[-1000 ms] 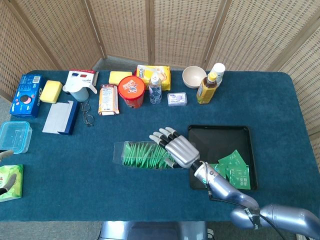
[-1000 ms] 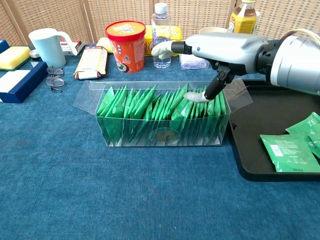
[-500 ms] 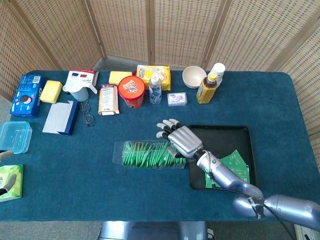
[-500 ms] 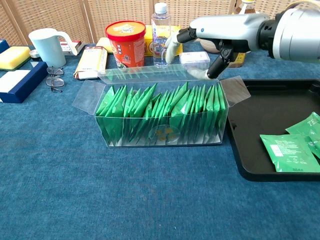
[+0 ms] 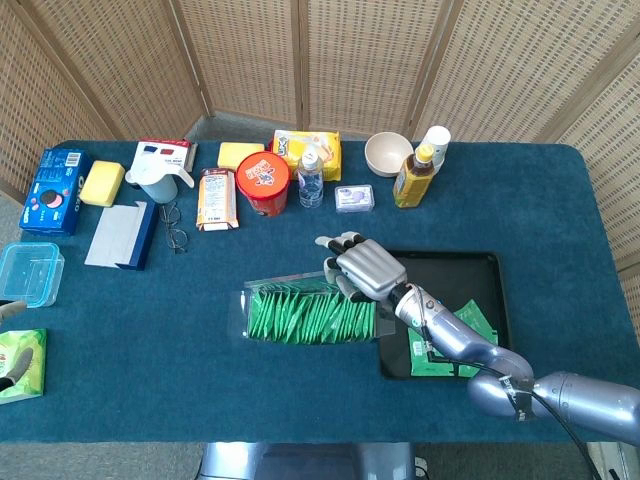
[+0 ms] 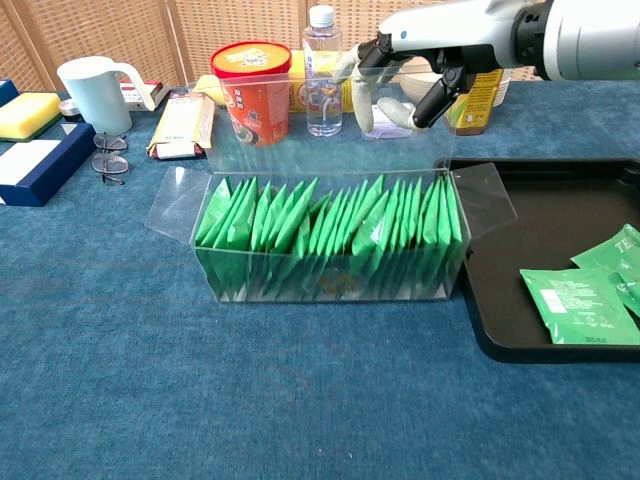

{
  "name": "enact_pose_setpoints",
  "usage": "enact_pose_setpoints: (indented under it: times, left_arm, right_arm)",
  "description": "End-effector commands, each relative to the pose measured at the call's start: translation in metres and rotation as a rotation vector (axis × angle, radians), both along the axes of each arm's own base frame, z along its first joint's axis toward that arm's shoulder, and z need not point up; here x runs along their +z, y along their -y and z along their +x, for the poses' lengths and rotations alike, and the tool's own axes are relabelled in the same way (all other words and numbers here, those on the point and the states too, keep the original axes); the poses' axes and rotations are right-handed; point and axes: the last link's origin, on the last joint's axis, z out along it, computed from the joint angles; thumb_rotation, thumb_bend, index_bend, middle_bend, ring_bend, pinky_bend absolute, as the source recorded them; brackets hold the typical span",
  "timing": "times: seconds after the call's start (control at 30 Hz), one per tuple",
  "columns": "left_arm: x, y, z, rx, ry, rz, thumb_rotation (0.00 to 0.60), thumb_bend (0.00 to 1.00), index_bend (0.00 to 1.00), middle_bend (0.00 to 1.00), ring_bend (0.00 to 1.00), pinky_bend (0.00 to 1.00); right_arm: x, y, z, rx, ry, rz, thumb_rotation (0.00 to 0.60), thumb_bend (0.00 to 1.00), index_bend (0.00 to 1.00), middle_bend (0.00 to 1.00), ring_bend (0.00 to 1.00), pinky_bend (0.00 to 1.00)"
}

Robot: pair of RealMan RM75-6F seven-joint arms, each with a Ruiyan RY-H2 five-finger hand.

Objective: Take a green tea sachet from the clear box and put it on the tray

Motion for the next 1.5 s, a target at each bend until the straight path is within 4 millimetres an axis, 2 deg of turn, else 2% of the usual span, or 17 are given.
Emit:
enact_pose_setpoints:
  times: [0.03, 0.27, 0.47, 0.6, 0.8, 1.1, 1.23, 1.5]
  left_arm:
    - [0.000, 0.001, -0.001, 0.002, 0.001, 0.001, 0.600, 0.31, 0.24, 0.25, 0.20, 0.30]
    - [0.001, 0.002, -0.002, 0.005, 0.001, 0.005, 0.600, 0.31, 0.24, 0.25, 0.20, 0.30]
    - [0.001, 0.002, -0.003, 0.008, 0.001, 0.005, 0.600, 0.31, 0.24, 0.25, 0.20, 0.30]
    - [0.002, 0.003, -0.003, 0.009, 0.000, 0.009, 0.600, 0.31, 0.24, 0.25, 0.20, 0.30]
    - [0.002, 0.003, -0.003, 0.011, 0.001, 0.010, 0.600, 0.31, 0.24, 0.25, 0.20, 0.30]
    - [0.001, 0.005, -0.004, 0.010, 0.006, 0.008, 0.600, 0.31, 0.24, 0.25, 0.20, 0.30]
    - [0.004, 0.006, -0.005, 0.010, 0.006, 0.017, 0.600, 0.31, 0.24, 0.25, 0.20, 0.30]
    - [0.002, 0.005, -0.004, 0.004, 0.015, 0.016, 0.600, 0.31, 0.24, 0.25, 0.20, 0.30]
  right_arm:
    - [-0.002, 0.004, 0.000, -0.006, -0.017, 0.011, 0.600, 0.69, 0.61, 0.15, 0.19, 0.16]
    - [-0.006, 0.013, 0.001, -0.023, -0.046, 0.028, 0.600, 0.69, 0.65, 0.19, 0.19, 0.16]
    - [-0.012, 0.019, 0.002, -0.024, -0.078, 0.025, 0.600, 0.69, 0.62, 0.18, 0.19, 0.16]
    - [-0.014, 0.024, 0.002, -0.025, -0.095, 0.013, 0.596, 0.69, 0.51, 0.17, 0.19, 0.16]
    - [-0.015, 0.033, 0.002, -0.031, -0.106, -0.021, 0.543, 0.69, 0.31, 0.12, 0.17, 0.15]
    - [-0.019, 0.045, -0.002, -0.040, -0.148, -0.070, 0.500, 0.69, 0.06, 0.00, 0.06, 0.13]
    - [-0.012, 0.046, 0.000, -0.048, -0.113, -0.101, 0.489, 0.69, 0.01, 0.00, 0.04, 0.12]
    - [0.022, 0.032, 0.009, -0.004, 0.074, -0.167, 0.490, 0.67, 0.02, 0.00, 0.03, 0.11]
